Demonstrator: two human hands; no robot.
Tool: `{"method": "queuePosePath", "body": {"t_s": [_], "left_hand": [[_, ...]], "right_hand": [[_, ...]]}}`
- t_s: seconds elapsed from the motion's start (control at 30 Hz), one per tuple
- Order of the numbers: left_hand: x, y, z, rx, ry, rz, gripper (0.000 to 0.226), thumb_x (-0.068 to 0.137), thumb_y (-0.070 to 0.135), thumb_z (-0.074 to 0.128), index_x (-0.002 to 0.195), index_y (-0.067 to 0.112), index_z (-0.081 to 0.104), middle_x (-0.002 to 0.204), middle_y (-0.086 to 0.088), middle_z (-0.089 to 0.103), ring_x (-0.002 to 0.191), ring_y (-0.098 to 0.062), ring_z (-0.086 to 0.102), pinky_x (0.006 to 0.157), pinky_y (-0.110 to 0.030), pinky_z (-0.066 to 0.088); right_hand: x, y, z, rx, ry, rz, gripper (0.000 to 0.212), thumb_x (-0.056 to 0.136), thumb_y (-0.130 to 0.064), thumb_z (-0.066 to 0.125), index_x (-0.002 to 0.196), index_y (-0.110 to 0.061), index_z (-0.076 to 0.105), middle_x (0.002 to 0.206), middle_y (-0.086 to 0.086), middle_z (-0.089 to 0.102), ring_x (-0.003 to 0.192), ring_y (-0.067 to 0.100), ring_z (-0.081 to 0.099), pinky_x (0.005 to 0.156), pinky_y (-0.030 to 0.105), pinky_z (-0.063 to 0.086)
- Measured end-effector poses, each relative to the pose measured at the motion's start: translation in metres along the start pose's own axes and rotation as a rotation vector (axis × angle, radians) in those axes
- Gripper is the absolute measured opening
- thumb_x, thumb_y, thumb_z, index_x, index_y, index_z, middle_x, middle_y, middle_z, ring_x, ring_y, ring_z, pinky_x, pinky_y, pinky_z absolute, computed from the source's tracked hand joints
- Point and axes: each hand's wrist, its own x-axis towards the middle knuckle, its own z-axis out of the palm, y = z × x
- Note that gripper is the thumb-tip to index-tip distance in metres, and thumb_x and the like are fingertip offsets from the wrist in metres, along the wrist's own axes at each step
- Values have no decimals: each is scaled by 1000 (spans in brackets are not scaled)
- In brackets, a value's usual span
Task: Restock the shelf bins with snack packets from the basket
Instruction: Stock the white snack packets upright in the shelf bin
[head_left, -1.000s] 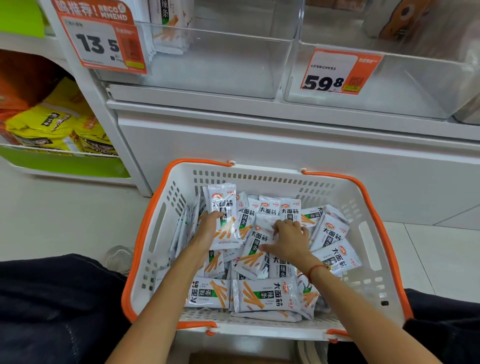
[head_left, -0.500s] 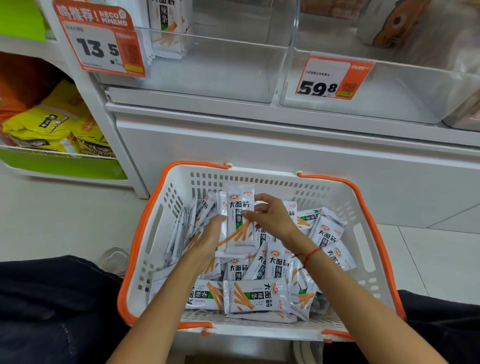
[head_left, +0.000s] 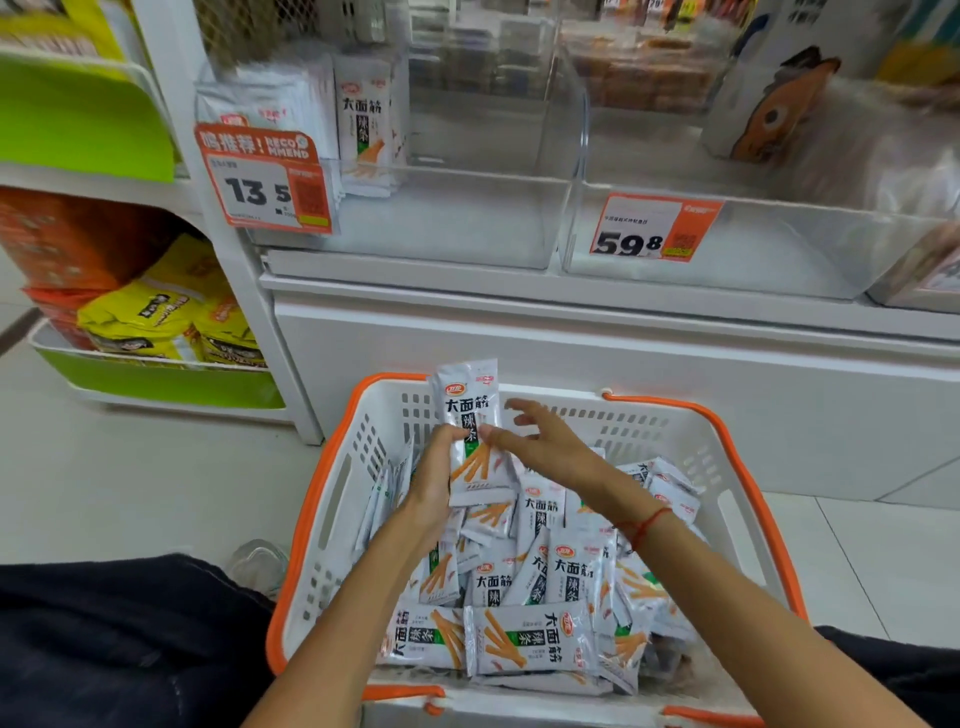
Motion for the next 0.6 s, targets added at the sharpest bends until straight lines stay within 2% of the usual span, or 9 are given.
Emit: {"method": "queuePosePath", "body": {"t_s": [0.03, 0.1, 0.17, 0.2, 0.3, 0.37, 0.43, 0.53, 0.6], "left_hand": [[-3, 12, 1, -13, -16, 57, 26, 91, 27, 42, 88, 17, 65, 76, -8, 71, 67, -21, 67, 75, -36, 50], [-5, 35, 3, -26, -35, 145, 29, 94, 21, 36, 91, 16, 65, 68, -5, 71, 56, -17, 65, 64, -31, 51], [-14, 54, 7, -23, -40, 252, 29, 96, 19, 34, 97, 18, 62, 79, -8, 72, 63, -17, 67, 62, -29, 53], [-17, 63, 7, -3, -45, 305, 27, 97, 19, 33, 101, 20, 60, 88, -9, 72, 70, -18, 68, 64, -29, 55], [-27, 93, 6, 102, -93, 413, 30, 97, 16, 33, 118, 18, 55, 96, -4, 70, 79, -14, 69, 62, -21, 55], [-27, 122, 6, 189, -67, 490, 26, 92, 11, 42, 115, 11, 55, 96, -4, 64, 92, -18, 66, 71, -23, 55], [-28, 152, 0, 329, 19, 582, 16, 83, 13, 51, 98, 17, 54, 98, -7, 57, 114, -30, 53, 88, -33, 49], [-42, 192, -12, 616, -67, 697, 25, 84, 23, 55, 101, 39, 46, 124, -3, 48, 116, -14, 46, 102, -31, 35], [-46, 218, -23, 668, -119, 775, 35, 84, 23, 65, 113, 35, 49, 126, 0, 53, 110, -6, 52, 101, -30, 39]], "right_hand": [[-3, -11, -5, 12, -91, -24, 65, 87, -42, 63, 143, -25, 35, 127, -7, 49, 111, 9, 54, 90, 23, 43], [-5, -33, -11, 17, -147, -124, 60, 89, -32, 63, 143, -27, 36, 120, -9, 54, 100, 4, 60, 88, 23, 46], [-4, -51, -14, -23, -71, -234, 58, 90, -24, 63, 142, -22, 37, 125, 2, 55, 100, 16, 63, 87, 28, 51], [-5, -61, -15, -52, -29, -296, 55, 91, -21, 62, 140, -19, 37, 122, 2, 55, 99, 19, 62, 83, 25, 53], [-7, -84, -22, -128, 60, -488, 53, 92, -16, 60, 139, -19, 36, 111, -6, 53, 93, 10, 57, 70, 13, 49], [-8, -102, -27, -181, 123, -628, 52, 92, -15, 60, 138, -20, 37, 114, -8, 52, 99, 9, 53, 78, 11, 45], [-7, -118, -31, -240, 195, -757, 52, 91, -17, 60, 137, -19, 38, 123, -6, 51, 108, 11, 50, 88, 18, 44], [-4, -146, -36, -270, 285, -897, 50, 92, -20, 59, 137, -20, 37, 127, -7, 49, 108, 6, 48, 90, 21, 43], [-1, -167, -40, -310, 367, -1019, 49, 93, -21, 57, 137, -21, 37, 126, -4, 50, 110, 9, 48, 88, 26, 45]]}}
